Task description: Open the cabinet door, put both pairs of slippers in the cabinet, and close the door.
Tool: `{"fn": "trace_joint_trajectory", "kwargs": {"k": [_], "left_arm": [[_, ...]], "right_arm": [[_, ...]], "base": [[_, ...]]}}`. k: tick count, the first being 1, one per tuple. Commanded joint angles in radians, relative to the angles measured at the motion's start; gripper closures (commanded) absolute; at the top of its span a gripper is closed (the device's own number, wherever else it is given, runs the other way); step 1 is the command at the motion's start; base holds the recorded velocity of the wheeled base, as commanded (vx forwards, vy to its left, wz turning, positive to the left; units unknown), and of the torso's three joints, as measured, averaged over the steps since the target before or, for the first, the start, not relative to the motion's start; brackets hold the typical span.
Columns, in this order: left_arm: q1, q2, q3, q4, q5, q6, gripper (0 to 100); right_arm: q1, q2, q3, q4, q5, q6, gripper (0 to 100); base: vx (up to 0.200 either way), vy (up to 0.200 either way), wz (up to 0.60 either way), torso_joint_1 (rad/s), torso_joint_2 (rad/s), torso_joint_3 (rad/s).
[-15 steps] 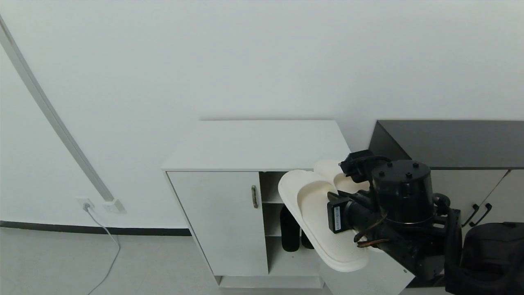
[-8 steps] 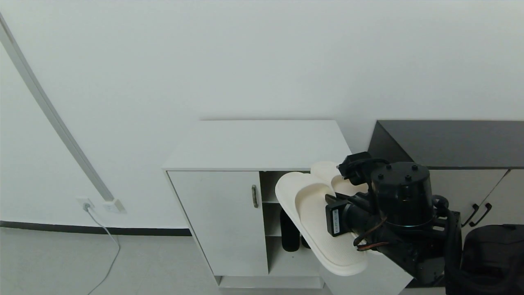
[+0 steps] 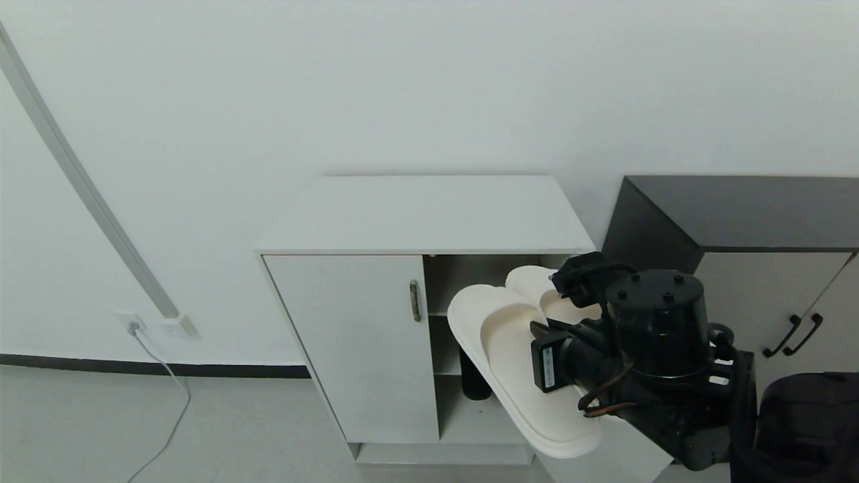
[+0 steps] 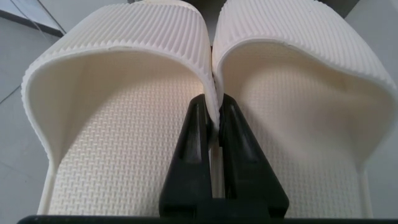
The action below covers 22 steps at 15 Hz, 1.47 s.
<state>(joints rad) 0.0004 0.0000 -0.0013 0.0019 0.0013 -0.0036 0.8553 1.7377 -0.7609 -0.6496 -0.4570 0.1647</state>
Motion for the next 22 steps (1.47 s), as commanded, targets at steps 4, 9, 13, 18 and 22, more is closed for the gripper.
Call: {"fn": "trace_joint_trajectory", "kwargs": {"k": [4,9,13,18,22], "left_arm": [[0.001,0.0,0.0,0.0,0.0,-0.001,100],[0.001,0.0,0.0,0.0,0.0,-0.001,100],[0.001,0.0,0.0,0.0,0.0,-0.001,100],[0.001,0.0,0.0,0.0,0.0,-0.001,100],[0.001,0.0,0.0,0.0,0.0,-0.001,100]], "right_arm": [[0.007,-0.001,0.002,-0.001,-0.002,-0.001,100],[0.011,-0.001,0.014,-0.028,-0.002,-0.011,100],[0.011,0.002,0.02,-0.032,-0.002,-0.02,100],[0.011,0.003,0.021,-0.032,-0.002,-0.02,100],[0.011,0.003,0.025,-0.032,-0.002,-0.022,100]], "base": [[0.0,0.0,0.0,-0.228,0.55,0.316],[0.0,0.0,0.0,-0.199,0.52,0.315],[0.0,0.0,0.0,-0.177,0.5,0.317],[0.0,0.0,0.0,-0.143,0.47,0.325],[0.0,0.0,0.0,-0.105,0.46,0.349]]}}
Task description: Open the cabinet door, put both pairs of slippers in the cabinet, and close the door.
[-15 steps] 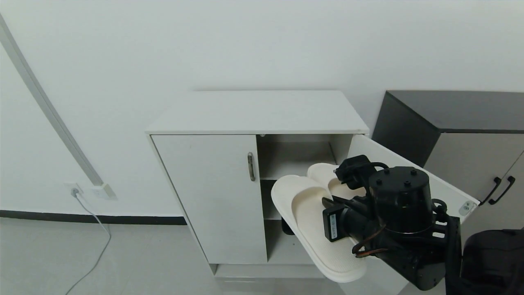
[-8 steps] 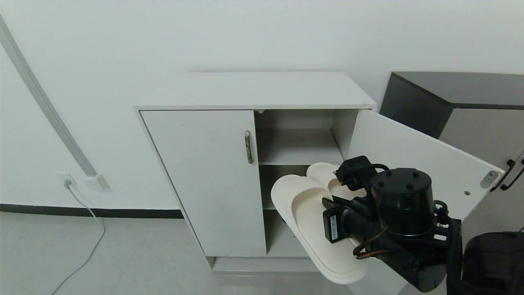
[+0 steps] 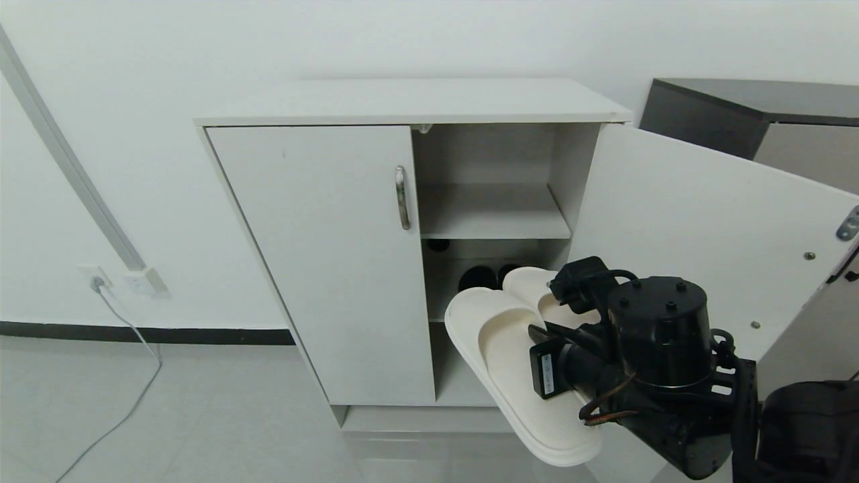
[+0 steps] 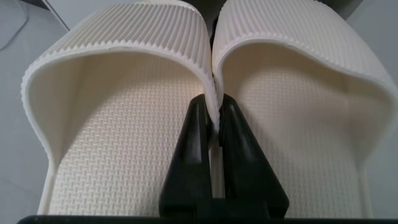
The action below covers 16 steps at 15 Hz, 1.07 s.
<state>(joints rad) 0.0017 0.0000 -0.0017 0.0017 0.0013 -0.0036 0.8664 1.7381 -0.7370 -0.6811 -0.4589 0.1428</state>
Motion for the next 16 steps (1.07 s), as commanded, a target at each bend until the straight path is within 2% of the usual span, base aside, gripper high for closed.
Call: {"fn": "trace_joint_trajectory", "kwargs": {"k": [1,5,11,12,15,16], "left_arm": [[0.0,0.0,0.0,0.0,0.0,0.001,100],[0.0,0.0,0.0,0.0,0.0,-0.001,100],[0.001,0.0,0.0,0.0,0.0,0.002,100],[0.0,0.0,0.0,0.0,0.0,0.004,100],[0.0,0.0,0.0,0.0,0.0,0.005,100],[0.0,0.0,0.0,0.0,0.0,0.005,100]], "right_arm": [[0.0,0.005,0.002,0.0,0.0,0.0,100],[0.01,0.009,0.002,0.0,0.0,0.0,100],[0.011,0.074,-0.019,-0.04,-0.01,-0.005,100],[0.011,0.112,-0.067,-0.051,-0.056,-0.022,100],[0.025,0.258,-0.361,0.012,-0.316,-0.006,100],[0.033,0.259,-0.407,0.061,-0.334,-0.003,100]], "base": [[0.0,0.0,0.0,-0.076,0.43,0.364],[0.0,0.0,0.0,-0.034,0.41,0.375],[0.0,0.0,0.0,-0.002,0.07,0.065],[0.0,0.0,0.0,0.0,0.0,0.0],[0.0,0.0,0.0,0.0,0.0,0.0],[0.0,0.0,0.0,0.0,0.0,0.0]]}}
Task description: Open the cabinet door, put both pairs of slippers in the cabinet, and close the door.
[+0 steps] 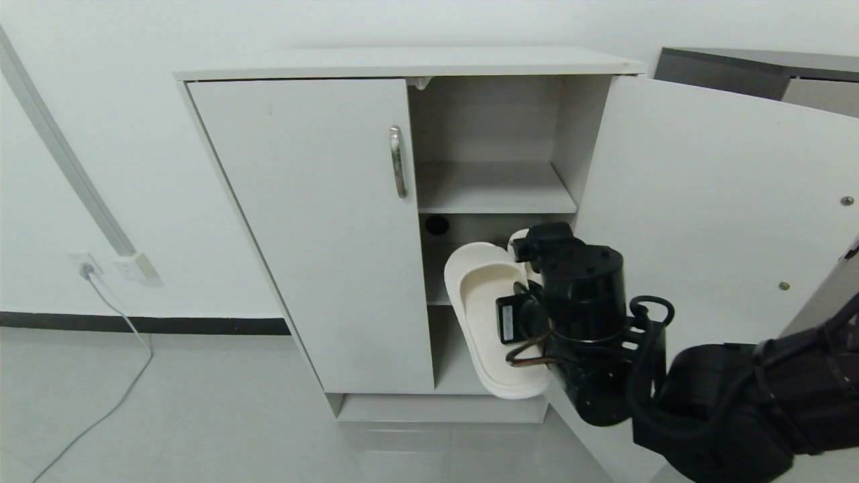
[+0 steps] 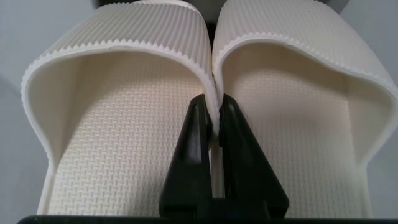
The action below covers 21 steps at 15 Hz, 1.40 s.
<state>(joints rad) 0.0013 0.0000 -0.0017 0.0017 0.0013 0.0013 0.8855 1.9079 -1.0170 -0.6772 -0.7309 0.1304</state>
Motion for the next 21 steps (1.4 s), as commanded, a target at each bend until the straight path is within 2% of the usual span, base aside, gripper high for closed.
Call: {"fn": "trace_joint_trajectory", "kwargs": {"k": [1,4,6,12,21], "left_arm": [[0.0,0.0,0.0,0.0,0.0,0.0,100],[0.0,0.0,0.0,0.0,-0.001,0.0,100],[0.0,0.0,0.0,0.0,0.0,0.0,100],[0.0,0.0,0.0,0.0,-0.001,0.002,100],[0.0,0.0,0.0,0.0,-0.004,0.002,100]], "right_arm": [[0.027,0.074,-0.164,0.108,-0.067,0.014,100],[0.044,0.026,-0.261,0.251,-0.104,0.023,100],[0.05,0.011,-0.285,0.26,-0.142,0.021,100],[0.046,-0.004,-0.334,0.265,-0.14,-0.002,100],[0.043,0.026,-0.339,0.263,-0.14,-0.002,100]], "base": [[0.0,0.0,0.0,0.0,0.0,0.0],[0.0,0.0,0.0,0.0,0.0,0.0],[0.0,0.0,0.0,0.0,0.0,0.0],[0.0,0.0,0.0,0.0,0.0,0.0],[0.2,0.0,0.0,0.0,0.0,0.004]]}}
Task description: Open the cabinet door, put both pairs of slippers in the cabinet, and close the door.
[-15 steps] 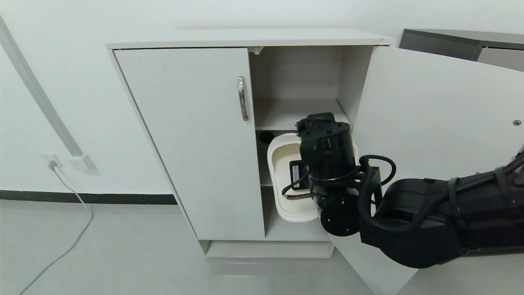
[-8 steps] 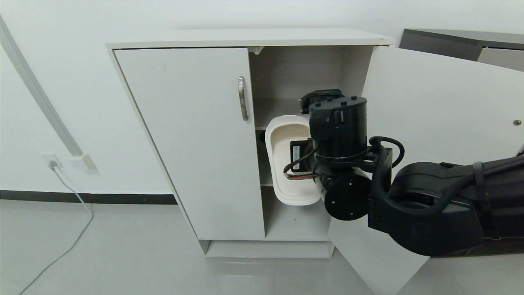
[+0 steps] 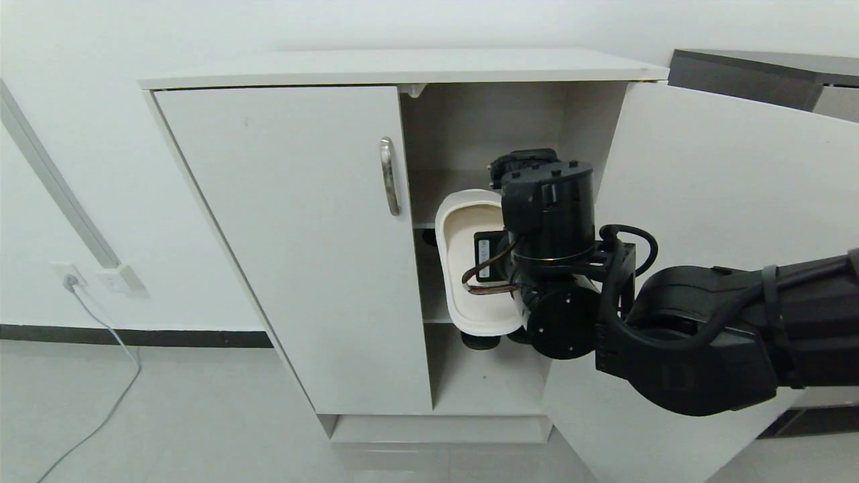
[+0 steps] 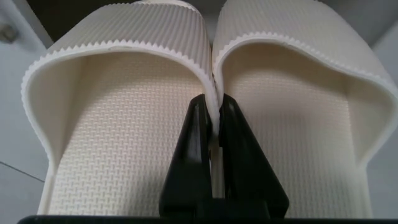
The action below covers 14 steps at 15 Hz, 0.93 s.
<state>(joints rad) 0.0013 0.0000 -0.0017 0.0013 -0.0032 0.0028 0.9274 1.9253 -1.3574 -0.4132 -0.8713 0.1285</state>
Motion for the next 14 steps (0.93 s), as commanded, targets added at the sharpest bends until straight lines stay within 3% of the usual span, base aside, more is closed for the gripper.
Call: {"fn": "trace_joint_trajectory", "kwargs": {"k": [1,8,14], "left_arm": [[0.0,0.0,0.0,0.0,0.0,0.0,100],[0.0,0.0,0.0,0.0,0.0,0.0,100],[0.0,0.0,0.0,0.0,0.002,-0.001,100]], "right_arm": [[0.001,0.012,0.001,-0.001,0.0,0.0,100],[-0.001,0.007,0.003,-0.004,-0.002,0.005,100],[-0.027,0.027,-0.04,0.002,0.005,0.0,100]], "base": [[0.2,0.0,0.0,0.002,0.01,0.007],[0.2,0.0,0.0,0.004,0.0,0.004],[0.0,0.0,0.0,0.0,0.0,0.0]]}}
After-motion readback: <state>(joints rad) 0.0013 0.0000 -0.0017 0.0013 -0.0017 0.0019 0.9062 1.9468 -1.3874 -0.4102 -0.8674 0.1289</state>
